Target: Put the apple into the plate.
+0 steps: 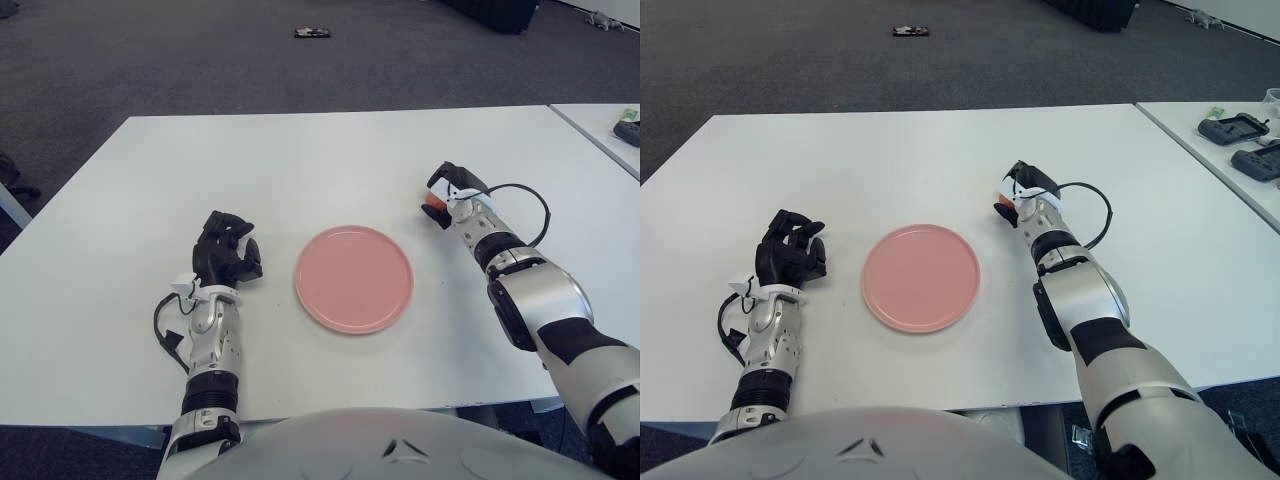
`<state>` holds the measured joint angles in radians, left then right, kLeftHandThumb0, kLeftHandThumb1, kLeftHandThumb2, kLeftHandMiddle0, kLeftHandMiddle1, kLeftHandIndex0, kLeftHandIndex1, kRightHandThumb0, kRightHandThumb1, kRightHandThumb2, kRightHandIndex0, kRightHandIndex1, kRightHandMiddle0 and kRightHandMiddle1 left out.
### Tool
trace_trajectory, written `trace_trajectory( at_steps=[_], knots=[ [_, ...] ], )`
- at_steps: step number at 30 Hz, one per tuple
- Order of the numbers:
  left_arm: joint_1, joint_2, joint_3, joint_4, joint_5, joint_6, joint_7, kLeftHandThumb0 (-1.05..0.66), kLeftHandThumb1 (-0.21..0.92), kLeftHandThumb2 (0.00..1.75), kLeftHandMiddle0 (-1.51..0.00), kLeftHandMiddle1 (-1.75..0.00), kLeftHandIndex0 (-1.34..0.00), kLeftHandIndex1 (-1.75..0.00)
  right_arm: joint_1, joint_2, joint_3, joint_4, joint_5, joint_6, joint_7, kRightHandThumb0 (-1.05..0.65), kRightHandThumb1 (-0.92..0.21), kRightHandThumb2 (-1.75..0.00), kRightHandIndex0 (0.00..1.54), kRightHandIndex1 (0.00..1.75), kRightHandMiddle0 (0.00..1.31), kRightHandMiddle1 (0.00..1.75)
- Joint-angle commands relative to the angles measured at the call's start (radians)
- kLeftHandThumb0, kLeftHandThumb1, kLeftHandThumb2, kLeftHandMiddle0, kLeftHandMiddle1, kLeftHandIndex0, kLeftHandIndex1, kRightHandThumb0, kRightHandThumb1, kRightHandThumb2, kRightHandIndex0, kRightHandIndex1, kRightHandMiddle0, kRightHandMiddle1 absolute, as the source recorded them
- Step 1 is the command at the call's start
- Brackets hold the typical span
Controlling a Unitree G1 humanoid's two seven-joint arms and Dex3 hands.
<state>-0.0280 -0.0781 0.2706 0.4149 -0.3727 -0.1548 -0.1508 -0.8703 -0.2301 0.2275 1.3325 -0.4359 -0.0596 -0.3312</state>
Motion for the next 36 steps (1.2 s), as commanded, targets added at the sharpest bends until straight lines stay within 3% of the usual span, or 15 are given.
trace_trajectory(
  at_steps=[1,8,18,23,30,36],
  knots=[
    [0.043,-0.005,0.004,0.04,-0.001,0.044,0.004,-0.01,-0.08,1.75,-0.94,-1.75,-0.71,-1.65,0.006,0.003,-0.038,-0.015,0.04,-0.052,-0.022,0.0,0.13,-1.73,1.02,1.49,0.74,1.75],
    [0.042,-0.006,0.003,0.042,0.001,0.036,0.002,-0.01,-0.08,1.75,-0.93,-1.75,-0.71,-1.65,0.002,0.003,-0.121,-0.045,0.124,-0.143,-0.001,0.0,0.12,-1.74,0.99,1.56,0.72,1.75],
    [0.041,-0.004,0.001,0.04,0.003,0.041,0.007,-0.01,-0.08,1.75,-0.93,-1.75,-0.71,-1.66,-0.001,-0.003,-0.137,-0.148,0.149,-0.197,0.018,0.0,0.03,-1.66,0.92,1.58,0.65,1.75],
    [0.039,-0.005,0.003,0.039,-0.002,0.05,0.01,-0.01,-0.08,1.75,-0.93,-1.75,-0.7,-1.66,0.015,-0.002,-0.172,-0.193,0.2,-0.246,0.083,0.0,-0.01,-1.63,0.89,1.6,0.62,1.75],
    [0.036,-0.005,0.005,0.042,-0.007,0.048,0.004,-0.01,-0.08,1.75,-0.93,-1.75,-0.7,-1.66,0.041,0.016,-0.217,-0.295,0.279,-0.28,0.19,0.0,0.03,-1.67,0.92,1.61,0.65,1.75],
    [0.035,-0.006,0.007,0.046,-0.012,0.042,-0.003,-0.01,-0.08,1.75,-0.93,-1.75,-0.7,-1.66,0.109,0.022,-0.235,-0.464,0.386,-0.312,0.396,0.0,0.08,-1.71,0.95,1.6,0.68,1.75]
  ],
)
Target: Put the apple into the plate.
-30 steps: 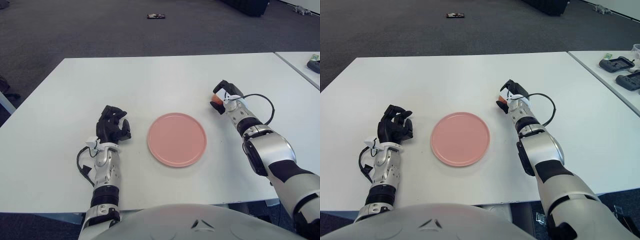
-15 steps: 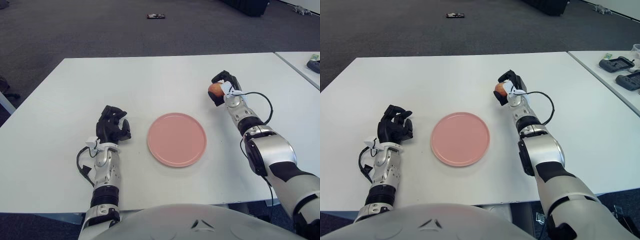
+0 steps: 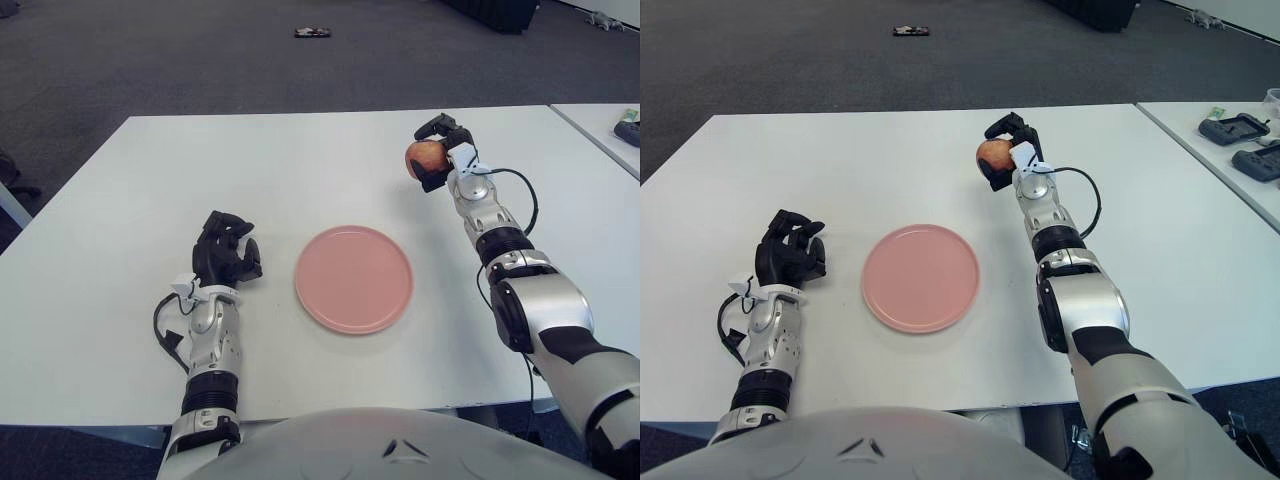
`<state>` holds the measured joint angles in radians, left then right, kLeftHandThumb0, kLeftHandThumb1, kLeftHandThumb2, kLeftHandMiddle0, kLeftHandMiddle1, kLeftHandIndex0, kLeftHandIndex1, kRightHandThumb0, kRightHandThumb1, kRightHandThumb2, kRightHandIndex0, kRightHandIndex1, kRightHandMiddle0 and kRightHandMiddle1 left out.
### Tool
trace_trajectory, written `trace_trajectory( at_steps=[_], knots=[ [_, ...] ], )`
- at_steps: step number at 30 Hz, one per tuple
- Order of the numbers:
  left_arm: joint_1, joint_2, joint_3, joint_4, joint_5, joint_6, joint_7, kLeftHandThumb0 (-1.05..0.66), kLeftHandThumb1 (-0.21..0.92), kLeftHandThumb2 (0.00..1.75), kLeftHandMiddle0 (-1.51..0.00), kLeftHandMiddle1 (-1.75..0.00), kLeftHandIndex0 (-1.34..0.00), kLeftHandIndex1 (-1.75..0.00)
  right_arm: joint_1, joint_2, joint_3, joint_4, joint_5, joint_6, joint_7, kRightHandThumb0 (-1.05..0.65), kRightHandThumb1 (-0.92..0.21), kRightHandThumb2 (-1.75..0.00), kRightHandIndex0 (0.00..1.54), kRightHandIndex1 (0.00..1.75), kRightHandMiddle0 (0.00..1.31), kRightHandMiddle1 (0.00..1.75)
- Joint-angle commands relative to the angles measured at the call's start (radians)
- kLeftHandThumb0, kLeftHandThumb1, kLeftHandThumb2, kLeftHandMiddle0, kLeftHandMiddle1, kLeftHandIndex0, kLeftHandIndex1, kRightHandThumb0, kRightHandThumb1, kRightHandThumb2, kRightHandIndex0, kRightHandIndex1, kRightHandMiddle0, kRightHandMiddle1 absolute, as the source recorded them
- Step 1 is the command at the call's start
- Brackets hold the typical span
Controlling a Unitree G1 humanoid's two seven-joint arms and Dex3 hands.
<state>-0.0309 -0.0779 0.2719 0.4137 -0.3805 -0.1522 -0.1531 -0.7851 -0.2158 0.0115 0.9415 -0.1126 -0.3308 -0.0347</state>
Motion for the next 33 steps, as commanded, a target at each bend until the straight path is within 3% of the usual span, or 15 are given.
trace_trajectory(
  at_steps=[1,11,15,20,25,33],
  knots=[
    [0.038,-0.006,0.004,0.048,-0.001,0.038,0.0,-0.01,-0.08,1.75,-0.93,-1.75,-0.7,-1.66,0.036,0.005,-0.023,-0.095,0.09,-0.054,0.153,0.0,0.1,-1.73,0.97,1.58,0.7,1.75],
    [0.041,-0.005,-0.005,0.037,0.013,0.042,0.01,-0.01,-0.08,1.75,-0.94,-1.75,-0.7,-1.66,0.166,0.016,0.01,-0.371,0.197,-0.088,0.421,0.0,0.13,-1.75,1.0,1.55,0.72,1.75],
    [0.042,-0.005,-0.008,0.036,0.018,0.041,0.013,-0.01,-0.08,1.75,-0.94,-1.75,-0.7,-1.66,0.194,0.026,0.026,-0.436,0.201,-0.068,0.452,0.0,0.13,-1.75,1.01,1.53,0.73,1.75],
    [0.042,-0.005,-0.007,0.035,0.014,0.048,0.013,-0.01,-0.08,1.75,-0.94,-1.75,-0.7,-1.65,0.27,0.017,0.091,-0.615,0.194,0.002,0.526,0.0,0.14,-1.75,1.03,1.5,0.74,1.75],
    [0.042,-0.007,-0.004,0.033,0.006,0.051,0.008,-0.01,-0.08,1.75,-0.93,-1.75,-0.7,-1.66,0.291,-0.015,0.123,-0.684,0.199,0.063,0.613,0.0,0.14,-1.75,1.02,1.52,0.74,1.75],
    [0.043,-0.011,-0.001,0.026,-0.011,0.059,-0.002,-0.01,-0.08,1.75,-0.93,-1.75,-0.7,-1.66,0.357,-0.017,0.214,-0.764,0.198,0.073,0.75,0.0,0.11,-1.75,0.98,1.59,0.71,1.75]
  ],
)
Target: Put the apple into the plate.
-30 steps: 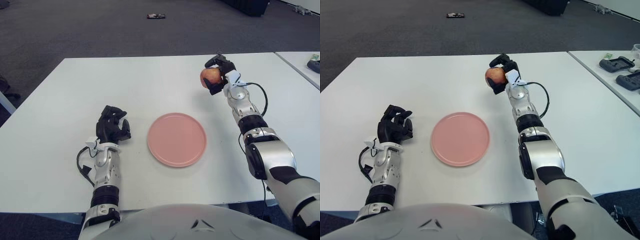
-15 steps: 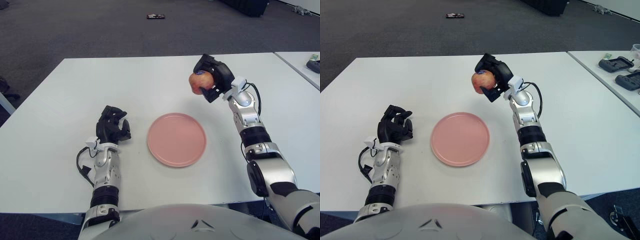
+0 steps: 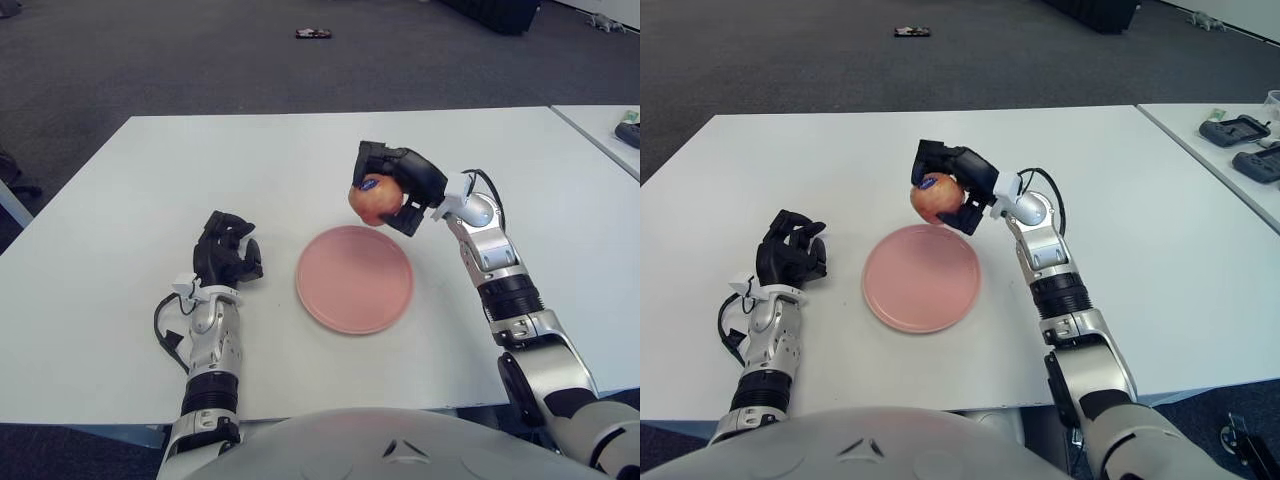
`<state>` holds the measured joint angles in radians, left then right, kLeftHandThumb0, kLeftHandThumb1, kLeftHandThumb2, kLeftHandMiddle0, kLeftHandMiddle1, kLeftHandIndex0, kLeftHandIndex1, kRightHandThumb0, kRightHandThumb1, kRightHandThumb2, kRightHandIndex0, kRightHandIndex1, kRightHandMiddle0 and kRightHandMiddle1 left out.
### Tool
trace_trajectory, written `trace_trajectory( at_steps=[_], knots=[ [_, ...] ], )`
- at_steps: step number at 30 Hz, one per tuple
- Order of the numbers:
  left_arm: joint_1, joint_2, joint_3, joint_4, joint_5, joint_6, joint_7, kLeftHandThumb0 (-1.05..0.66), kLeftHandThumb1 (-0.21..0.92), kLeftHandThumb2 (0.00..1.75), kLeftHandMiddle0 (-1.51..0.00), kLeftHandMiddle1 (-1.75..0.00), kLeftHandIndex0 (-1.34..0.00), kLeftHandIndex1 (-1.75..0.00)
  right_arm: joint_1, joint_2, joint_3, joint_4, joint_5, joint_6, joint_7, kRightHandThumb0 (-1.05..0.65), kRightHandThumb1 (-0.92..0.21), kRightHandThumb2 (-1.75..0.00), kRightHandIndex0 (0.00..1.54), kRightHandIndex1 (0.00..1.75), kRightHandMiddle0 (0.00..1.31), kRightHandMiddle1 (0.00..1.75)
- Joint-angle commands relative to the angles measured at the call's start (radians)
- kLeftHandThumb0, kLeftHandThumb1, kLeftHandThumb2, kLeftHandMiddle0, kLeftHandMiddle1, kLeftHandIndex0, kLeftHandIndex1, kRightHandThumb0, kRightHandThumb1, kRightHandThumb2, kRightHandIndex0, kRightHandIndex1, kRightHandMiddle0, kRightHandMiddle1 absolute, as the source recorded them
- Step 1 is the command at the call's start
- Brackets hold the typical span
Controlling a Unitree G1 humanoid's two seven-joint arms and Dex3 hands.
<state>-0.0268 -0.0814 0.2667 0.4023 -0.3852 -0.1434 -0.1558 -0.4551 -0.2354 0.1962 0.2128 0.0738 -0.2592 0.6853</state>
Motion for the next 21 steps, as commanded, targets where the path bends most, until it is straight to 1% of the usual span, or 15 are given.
trace_trajectory(
  at_steps=[1,10,12,17,19,21],
  knots=[
    [0.04,-0.008,0.004,0.036,-0.007,0.051,0.001,-0.01,-0.08,1.75,-0.93,-1.75,-0.7,-1.66,0.029,0.001,0.041,-0.042,0.005,-0.003,0.041,0.0,0.11,-1.75,0.98,1.59,0.71,1.75],
    [0.045,-0.011,0.004,0.029,-0.005,0.047,0.002,-0.01,-0.08,1.75,-0.94,-1.75,-0.7,-1.66,0.02,-0.016,0.116,-0.046,-0.015,-0.017,0.141,0.0,0.1,-1.75,0.97,1.61,0.7,1.75],
    [0.045,-0.011,0.004,0.028,-0.005,0.048,0.002,-0.01,-0.08,1.75,-0.94,-1.75,-0.7,-1.66,0.022,-0.025,0.133,-0.037,-0.033,-0.031,0.156,0.0,0.11,-1.75,0.97,1.61,0.7,1.75],
    [0.045,-0.009,0.002,0.029,0.001,0.046,0.003,-0.01,-0.08,1.75,-0.94,-1.75,-0.7,-1.65,0.041,-0.046,0.186,-0.02,-0.1,-0.099,0.174,0.0,0.11,-1.75,0.98,1.59,0.71,1.75],
    [0.043,-0.009,0.003,0.03,0.0,0.045,0.003,-0.01,-0.08,1.75,-0.94,-1.75,-0.71,-1.65,0.051,-0.059,0.217,-0.021,-0.163,-0.147,0.158,0.0,0.11,-1.75,0.98,1.59,0.71,1.75],
    [0.042,-0.01,0.004,0.031,-0.003,0.045,0.001,-0.01,-0.08,1.75,-0.94,-1.75,-0.71,-1.65,0.063,-0.068,0.242,-0.023,-0.211,-0.177,0.145,0.0,0.11,-1.75,0.98,1.59,0.7,1.75]
  ],
)
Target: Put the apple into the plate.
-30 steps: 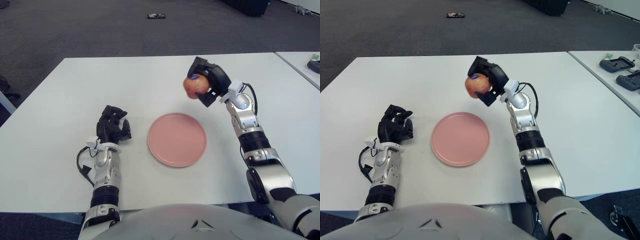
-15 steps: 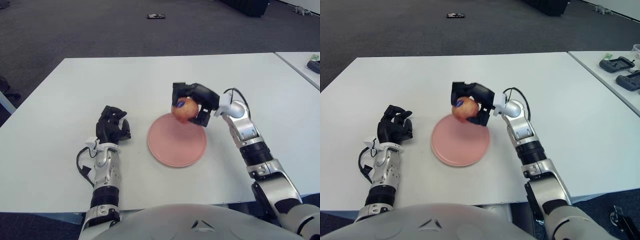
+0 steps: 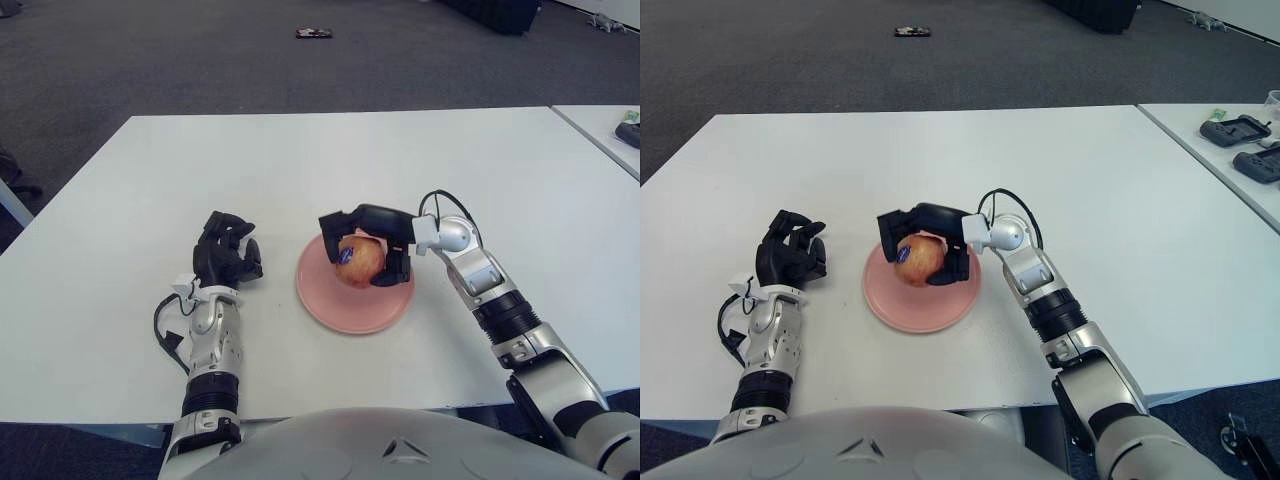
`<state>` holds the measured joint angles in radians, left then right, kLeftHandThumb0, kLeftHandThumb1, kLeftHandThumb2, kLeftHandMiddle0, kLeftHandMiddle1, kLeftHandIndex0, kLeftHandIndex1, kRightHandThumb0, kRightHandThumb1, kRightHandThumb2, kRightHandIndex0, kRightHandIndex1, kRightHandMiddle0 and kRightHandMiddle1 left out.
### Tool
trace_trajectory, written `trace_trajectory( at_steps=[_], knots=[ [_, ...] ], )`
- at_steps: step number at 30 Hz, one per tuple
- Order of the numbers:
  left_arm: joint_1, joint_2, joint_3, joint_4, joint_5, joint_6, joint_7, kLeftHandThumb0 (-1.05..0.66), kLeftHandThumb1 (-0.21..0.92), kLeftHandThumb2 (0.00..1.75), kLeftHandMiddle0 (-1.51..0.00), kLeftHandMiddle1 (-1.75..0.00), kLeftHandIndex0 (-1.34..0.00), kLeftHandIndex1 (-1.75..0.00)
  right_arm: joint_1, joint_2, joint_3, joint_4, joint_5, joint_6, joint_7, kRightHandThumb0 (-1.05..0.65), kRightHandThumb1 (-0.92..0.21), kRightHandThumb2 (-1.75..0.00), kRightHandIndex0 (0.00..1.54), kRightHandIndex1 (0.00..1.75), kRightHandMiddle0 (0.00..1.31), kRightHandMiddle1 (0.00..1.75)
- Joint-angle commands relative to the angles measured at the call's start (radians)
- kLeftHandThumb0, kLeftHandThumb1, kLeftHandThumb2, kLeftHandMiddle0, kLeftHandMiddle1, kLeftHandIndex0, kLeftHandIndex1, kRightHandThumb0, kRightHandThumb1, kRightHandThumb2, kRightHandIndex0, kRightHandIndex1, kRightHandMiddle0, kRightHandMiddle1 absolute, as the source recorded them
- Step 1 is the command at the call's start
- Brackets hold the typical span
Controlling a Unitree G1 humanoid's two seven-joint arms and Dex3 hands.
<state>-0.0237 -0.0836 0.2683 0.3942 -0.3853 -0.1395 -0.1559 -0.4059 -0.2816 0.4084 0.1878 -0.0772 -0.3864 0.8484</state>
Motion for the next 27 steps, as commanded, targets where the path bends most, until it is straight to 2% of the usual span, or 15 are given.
trace_trajectory(
  at_steps=[1,9,18,27],
  knots=[
    [0.039,-0.008,0.003,0.04,-0.003,0.041,0.001,-0.01,-0.08,1.75,-0.94,-1.75,-0.71,-1.65,0.016,-0.023,0.034,0.004,-0.069,-0.057,-0.021,0.0,0.11,-1.75,0.98,1.6,0.7,1.75],
    [0.036,-0.009,0.007,0.044,-0.01,0.043,-0.002,-0.01,-0.08,1.75,-0.94,-1.75,-0.7,-1.66,0.041,-0.049,0.058,-0.035,-0.165,-0.067,-0.059,0.0,0.11,-1.74,0.98,1.59,0.71,1.75],
    [0.033,-0.008,0.01,0.049,-0.01,0.04,-0.006,-0.01,-0.08,1.75,-0.94,-1.75,-0.7,-1.66,0.049,-0.064,0.071,-0.049,-0.198,-0.064,-0.07,0.0,0.1,-1.73,0.98,1.56,0.7,1.75],
    [0.031,-0.009,0.015,0.052,-0.015,0.039,-0.014,-0.01,-0.08,1.75,-0.94,-1.75,-0.7,-1.65,0.046,-0.092,0.074,-0.087,-0.268,-0.095,-0.115,0.0,0.06,-1.68,0.95,1.56,0.68,1.75]
  ],
)
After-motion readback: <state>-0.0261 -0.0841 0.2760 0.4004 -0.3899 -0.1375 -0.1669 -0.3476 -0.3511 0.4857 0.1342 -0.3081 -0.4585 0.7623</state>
